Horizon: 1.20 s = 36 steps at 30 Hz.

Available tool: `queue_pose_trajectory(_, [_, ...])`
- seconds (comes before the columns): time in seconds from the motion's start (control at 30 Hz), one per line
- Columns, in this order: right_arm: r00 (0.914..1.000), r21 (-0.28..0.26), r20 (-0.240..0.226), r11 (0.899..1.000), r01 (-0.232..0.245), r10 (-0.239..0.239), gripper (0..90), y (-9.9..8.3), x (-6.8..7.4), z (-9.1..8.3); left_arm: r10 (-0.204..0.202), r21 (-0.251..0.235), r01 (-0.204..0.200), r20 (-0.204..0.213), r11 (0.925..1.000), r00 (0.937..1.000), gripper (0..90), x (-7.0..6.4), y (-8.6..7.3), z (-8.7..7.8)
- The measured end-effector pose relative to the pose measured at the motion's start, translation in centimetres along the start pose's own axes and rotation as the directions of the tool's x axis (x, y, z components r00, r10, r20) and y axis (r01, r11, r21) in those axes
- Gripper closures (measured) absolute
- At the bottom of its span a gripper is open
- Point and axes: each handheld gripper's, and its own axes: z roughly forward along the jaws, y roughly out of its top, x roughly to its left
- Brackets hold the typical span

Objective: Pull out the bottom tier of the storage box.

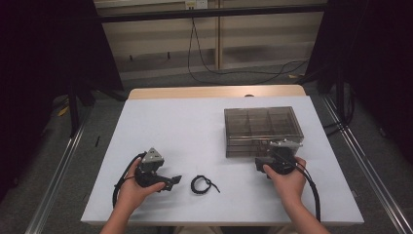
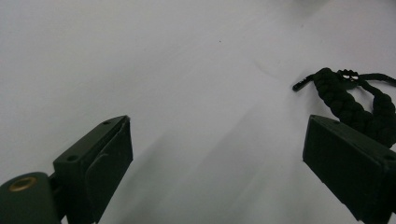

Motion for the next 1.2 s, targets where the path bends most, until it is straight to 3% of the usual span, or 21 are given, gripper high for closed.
queue_pose_trajectory(0.4, [1.0000,0.015,0.009,1.000,-0.002,0.002,33.5,0.2,0.1,0.4,0.002,-0.002,-0.002,-0.002,1.0000,1.0000,8.6,0.0,0.0,0.0])
queue_pose_trajectory(0.83, [0.9993,0.041,0.035,0.999,0.012,-0.013,49.9,0.9,1.1,0.3,-0.004,-0.003,0.004,-0.007,1.0000,1.0000,8.8,0.1,0.0,-0.1])
queue_pose_trajectory(1.2, [0.9995,0.048,0.032,0.999,-0.004,0.002,53.9,1.2,1.3,0.3,0.000,-0.005,0.000,-0.009,1.0000,1.0000,8.9,0.1,0.0,0.1])
